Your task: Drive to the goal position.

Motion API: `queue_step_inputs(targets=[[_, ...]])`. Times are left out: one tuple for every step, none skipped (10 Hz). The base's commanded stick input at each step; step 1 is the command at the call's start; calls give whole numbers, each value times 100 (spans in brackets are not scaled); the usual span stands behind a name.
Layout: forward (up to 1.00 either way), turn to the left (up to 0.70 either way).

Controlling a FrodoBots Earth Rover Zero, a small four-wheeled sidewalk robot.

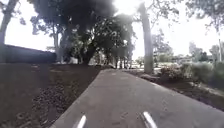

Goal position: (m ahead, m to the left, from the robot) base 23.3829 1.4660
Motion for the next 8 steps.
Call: queue_step_inputs(targets=[[85, 0], [85, 0], [85, 0], [85, 0], [85, 0], [85, 0], [85, 0], [85, 0]])
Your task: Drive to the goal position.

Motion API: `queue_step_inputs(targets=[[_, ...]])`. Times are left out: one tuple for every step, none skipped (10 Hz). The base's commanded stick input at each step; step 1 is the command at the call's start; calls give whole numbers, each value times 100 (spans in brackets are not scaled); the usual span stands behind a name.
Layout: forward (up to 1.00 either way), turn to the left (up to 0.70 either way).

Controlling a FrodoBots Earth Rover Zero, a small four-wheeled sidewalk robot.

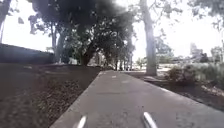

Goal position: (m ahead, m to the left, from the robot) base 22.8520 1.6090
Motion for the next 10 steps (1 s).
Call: queue_step_inputs(targets=[[85, 0], [85, 0], [85, 0], [85, 0], [85, 0], [85, 0], [85, 0], [85, -27], [85, -30], [85, -33]])
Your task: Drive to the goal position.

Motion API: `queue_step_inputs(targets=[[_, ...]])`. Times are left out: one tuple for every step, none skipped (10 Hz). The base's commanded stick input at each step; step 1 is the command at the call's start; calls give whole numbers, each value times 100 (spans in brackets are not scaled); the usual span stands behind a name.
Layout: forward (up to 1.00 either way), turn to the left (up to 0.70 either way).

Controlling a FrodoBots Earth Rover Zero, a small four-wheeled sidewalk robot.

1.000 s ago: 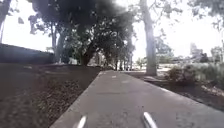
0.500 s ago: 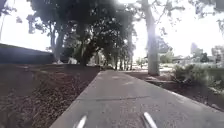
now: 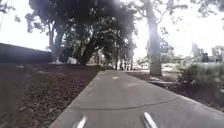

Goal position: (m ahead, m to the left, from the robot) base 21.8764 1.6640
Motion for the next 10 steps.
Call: queue_step_inputs(targets=[[85, 0], [85, 0], [85, 0], [85, 0], [85, 0], [85, 0], [85, 0], [85, 0], [85, 0], [85, 0]])
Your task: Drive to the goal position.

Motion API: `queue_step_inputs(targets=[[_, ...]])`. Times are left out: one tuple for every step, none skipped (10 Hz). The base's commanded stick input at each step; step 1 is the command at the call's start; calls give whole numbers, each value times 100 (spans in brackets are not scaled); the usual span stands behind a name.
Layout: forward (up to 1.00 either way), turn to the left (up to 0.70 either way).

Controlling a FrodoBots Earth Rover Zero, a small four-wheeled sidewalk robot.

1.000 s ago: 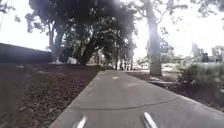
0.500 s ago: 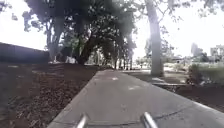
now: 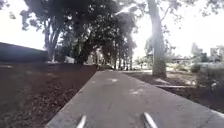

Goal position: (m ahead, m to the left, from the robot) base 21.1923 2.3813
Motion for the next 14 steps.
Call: queue_step_inputs(targets=[[85, 0], [85, 0], [85, 0], [85, 0], [85, 0], [85, 0], [85, 0], [85, 0], [85, 0], [85, 0], [85, 0], [85, 0], [85, 0], [85, 0]])
